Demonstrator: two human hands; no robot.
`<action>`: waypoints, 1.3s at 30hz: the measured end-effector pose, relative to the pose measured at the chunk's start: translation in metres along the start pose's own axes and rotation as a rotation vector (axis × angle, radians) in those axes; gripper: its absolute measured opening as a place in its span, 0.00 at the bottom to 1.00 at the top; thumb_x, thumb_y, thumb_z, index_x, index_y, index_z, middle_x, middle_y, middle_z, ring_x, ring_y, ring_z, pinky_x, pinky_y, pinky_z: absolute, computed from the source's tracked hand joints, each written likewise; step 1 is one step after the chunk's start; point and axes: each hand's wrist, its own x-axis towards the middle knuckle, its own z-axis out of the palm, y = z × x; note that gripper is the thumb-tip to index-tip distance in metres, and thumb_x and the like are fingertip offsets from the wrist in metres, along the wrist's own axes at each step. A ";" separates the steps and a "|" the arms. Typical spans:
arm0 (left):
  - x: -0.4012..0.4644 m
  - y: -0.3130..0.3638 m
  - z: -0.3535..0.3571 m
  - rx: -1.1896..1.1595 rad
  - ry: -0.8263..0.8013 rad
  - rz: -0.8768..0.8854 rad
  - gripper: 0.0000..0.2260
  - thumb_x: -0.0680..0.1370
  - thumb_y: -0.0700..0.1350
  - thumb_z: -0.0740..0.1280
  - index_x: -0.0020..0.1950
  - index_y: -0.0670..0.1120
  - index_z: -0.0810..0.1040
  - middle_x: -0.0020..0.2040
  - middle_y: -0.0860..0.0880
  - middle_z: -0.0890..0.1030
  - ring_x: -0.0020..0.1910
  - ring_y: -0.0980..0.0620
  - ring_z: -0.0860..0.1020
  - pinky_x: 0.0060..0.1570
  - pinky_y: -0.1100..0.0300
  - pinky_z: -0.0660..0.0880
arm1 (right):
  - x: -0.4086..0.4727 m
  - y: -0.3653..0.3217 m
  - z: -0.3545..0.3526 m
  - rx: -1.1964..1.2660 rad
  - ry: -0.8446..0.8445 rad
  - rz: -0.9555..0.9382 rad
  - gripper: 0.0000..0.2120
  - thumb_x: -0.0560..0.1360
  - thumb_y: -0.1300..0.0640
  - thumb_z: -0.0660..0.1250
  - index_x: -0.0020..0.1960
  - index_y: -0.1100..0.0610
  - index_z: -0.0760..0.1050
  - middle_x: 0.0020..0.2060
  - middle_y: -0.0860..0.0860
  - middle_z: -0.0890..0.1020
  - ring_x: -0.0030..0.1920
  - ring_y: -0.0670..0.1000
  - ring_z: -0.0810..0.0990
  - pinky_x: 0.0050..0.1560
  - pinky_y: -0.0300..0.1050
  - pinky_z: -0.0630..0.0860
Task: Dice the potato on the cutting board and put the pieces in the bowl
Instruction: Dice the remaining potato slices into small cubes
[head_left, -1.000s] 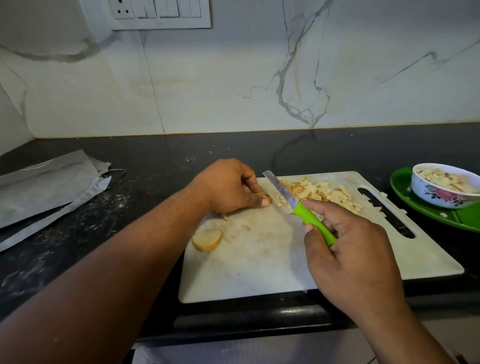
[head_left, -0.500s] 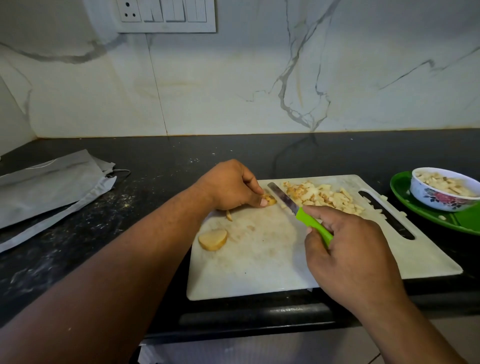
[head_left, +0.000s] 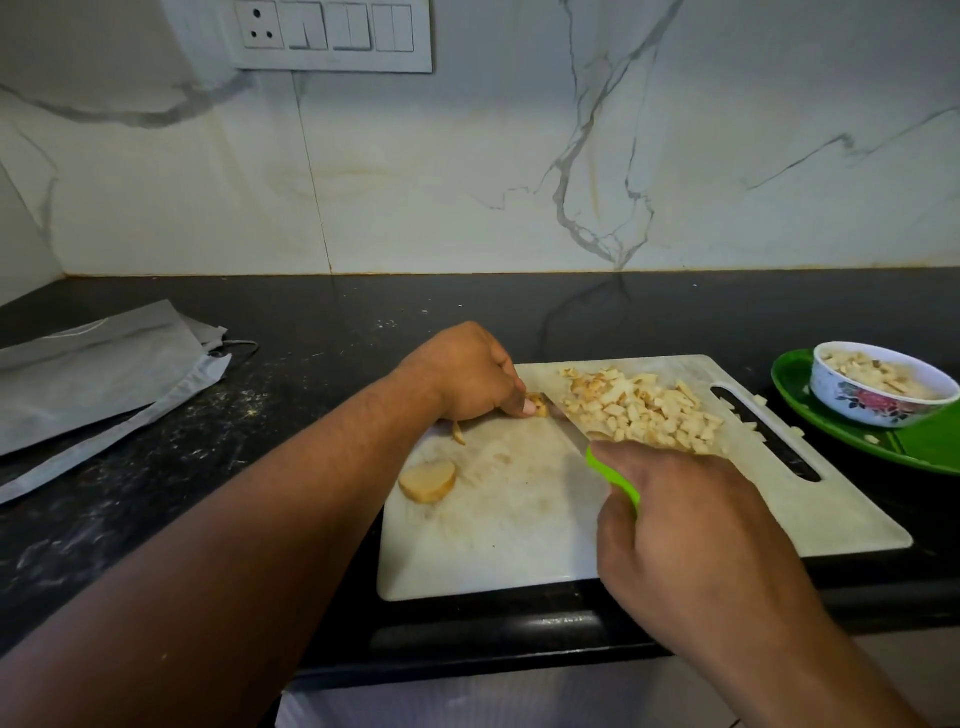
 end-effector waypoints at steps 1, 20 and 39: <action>0.001 0.000 0.000 0.005 0.000 -0.002 0.06 0.70 0.51 0.82 0.41 0.51 0.88 0.40 0.56 0.87 0.46 0.56 0.84 0.56 0.52 0.81 | -0.005 -0.001 -0.004 -0.005 -0.014 -0.004 0.19 0.77 0.52 0.62 0.68 0.44 0.75 0.49 0.42 0.83 0.45 0.44 0.78 0.47 0.35 0.74; 0.001 -0.005 -0.003 -0.061 -0.023 -0.022 0.08 0.68 0.53 0.83 0.43 0.53 0.89 0.40 0.57 0.87 0.46 0.57 0.84 0.55 0.54 0.81 | -0.010 -0.009 0.009 0.005 0.013 -0.013 0.23 0.78 0.51 0.60 0.72 0.42 0.68 0.58 0.41 0.80 0.56 0.44 0.78 0.54 0.34 0.70; -0.001 -0.007 -0.004 -0.096 -0.022 -0.016 0.09 0.67 0.53 0.84 0.40 0.51 0.88 0.39 0.57 0.87 0.44 0.57 0.85 0.52 0.58 0.81 | 0.003 -0.006 0.010 0.044 0.040 -0.005 0.20 0.78 0.51 0.60 0.69 0.43 0.72 0.52 0.41 0.82 0.51 0.43 0.78 0.53 0.34 0.73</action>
